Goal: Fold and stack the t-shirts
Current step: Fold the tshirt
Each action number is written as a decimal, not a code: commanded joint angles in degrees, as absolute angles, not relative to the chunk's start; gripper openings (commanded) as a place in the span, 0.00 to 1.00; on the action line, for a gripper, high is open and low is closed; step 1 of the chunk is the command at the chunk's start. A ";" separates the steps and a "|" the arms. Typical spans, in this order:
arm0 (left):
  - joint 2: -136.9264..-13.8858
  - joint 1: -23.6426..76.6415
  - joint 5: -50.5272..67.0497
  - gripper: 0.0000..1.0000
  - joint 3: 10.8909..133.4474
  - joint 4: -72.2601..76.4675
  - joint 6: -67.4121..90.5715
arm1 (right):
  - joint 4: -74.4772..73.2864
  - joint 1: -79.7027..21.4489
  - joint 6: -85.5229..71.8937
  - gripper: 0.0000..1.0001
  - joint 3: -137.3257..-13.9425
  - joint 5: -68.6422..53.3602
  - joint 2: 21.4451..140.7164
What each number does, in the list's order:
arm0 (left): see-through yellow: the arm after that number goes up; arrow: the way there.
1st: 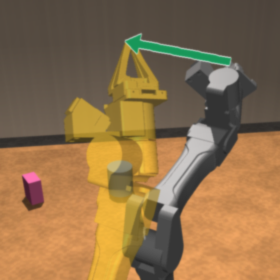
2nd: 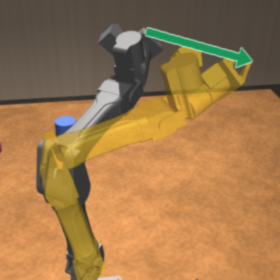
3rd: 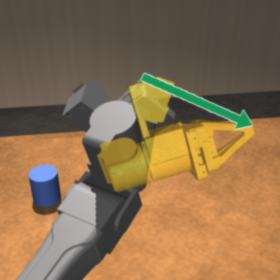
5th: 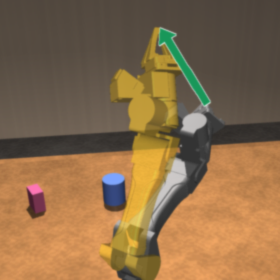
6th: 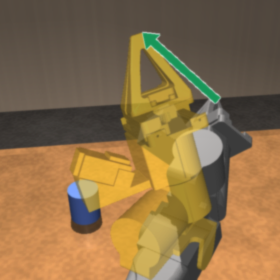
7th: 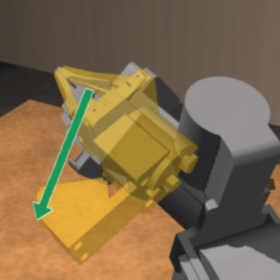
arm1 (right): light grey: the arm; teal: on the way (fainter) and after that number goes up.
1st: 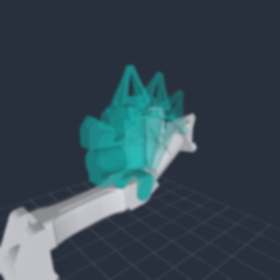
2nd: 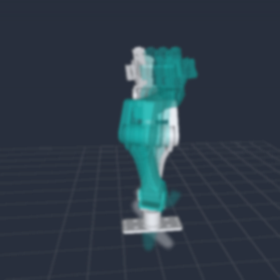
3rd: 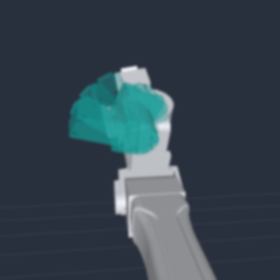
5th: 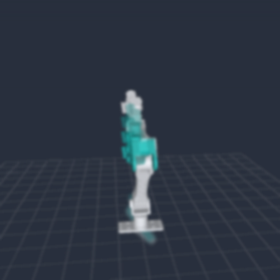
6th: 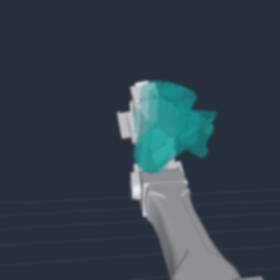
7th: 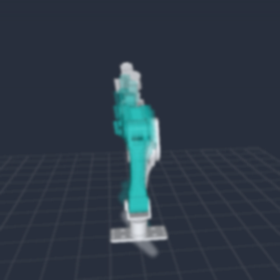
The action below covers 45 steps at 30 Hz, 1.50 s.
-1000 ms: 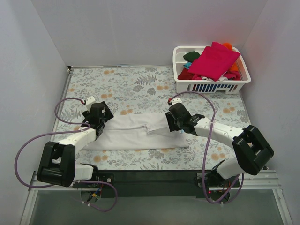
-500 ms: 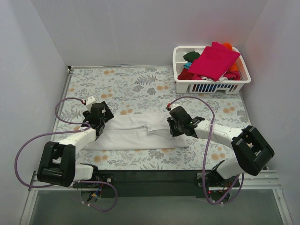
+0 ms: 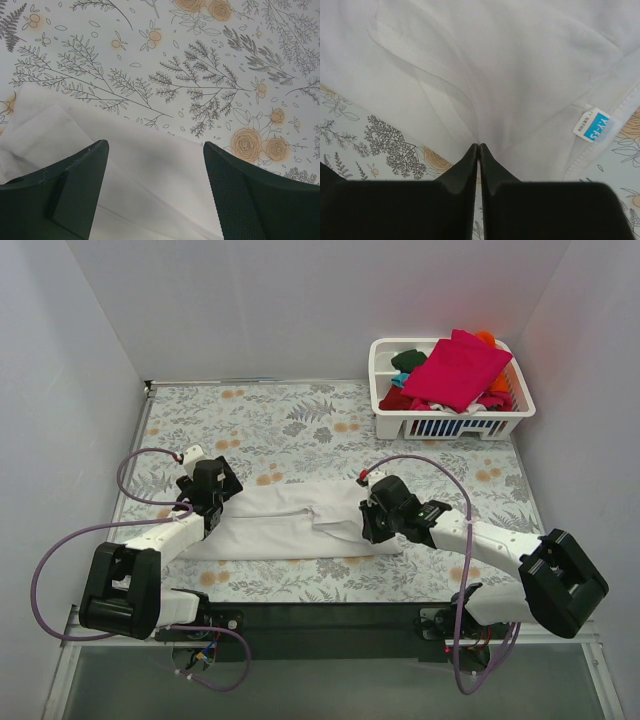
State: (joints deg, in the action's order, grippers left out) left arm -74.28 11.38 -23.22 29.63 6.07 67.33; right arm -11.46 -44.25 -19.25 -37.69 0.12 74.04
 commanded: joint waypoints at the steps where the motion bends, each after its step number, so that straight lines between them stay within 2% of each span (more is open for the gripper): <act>1: -72.34 11.60 -23.56 0.71 30.23 6.59 66.89 | -10.28 -45.52 -18.54 0.01 -36.74 -3.69 73.47; 10: -71.98 11.51 -24.08 0.71 29.88 6.68 66.80 | -11.95 -47.99 -16.80 0.01 -37.44 -9.22 75.67; 15: -72.60 11.51 -24.26 0.71 30.15 6.59 66.71 | -15.46 -48.16 -15.65 0.02 -37.97 -6.86 76.03; 16: -72.68 11.60 -24.17 0.71 30.23 6.68 66.62 | -16.08 -48.16 -15.64 0.13 -38.06 -6.25 75.50; 19: -72.77 11.60 -23.47 0.71 30.32 6.68 66.62 | -16.43 -48.16 -16.00 0.31 -38.49 -5.01 73.58; 27: -73.56 13.10 -22.51 0.70 30.76 7.12 66.45 | -16.44 -47.55 -17.93 0.43 -42.88 7.46 68.64; 37: -74.18 16.34 -14.15 0.70 29.88 12.39 64.69 | -11.25 -43.86 -17.58 0.44 -48.95 11.77 81.55; 45: -82.43 19.86 -11.86 0.70 32.52 12.48 65.82 | -10.02 -42.37 -16.88 0.44 -54.22 12.39 93.23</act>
State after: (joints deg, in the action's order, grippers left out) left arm -80.16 19.00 -13.39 30.57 11.94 65.60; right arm -12.49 -43.03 -17.41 -50.15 10.74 90.98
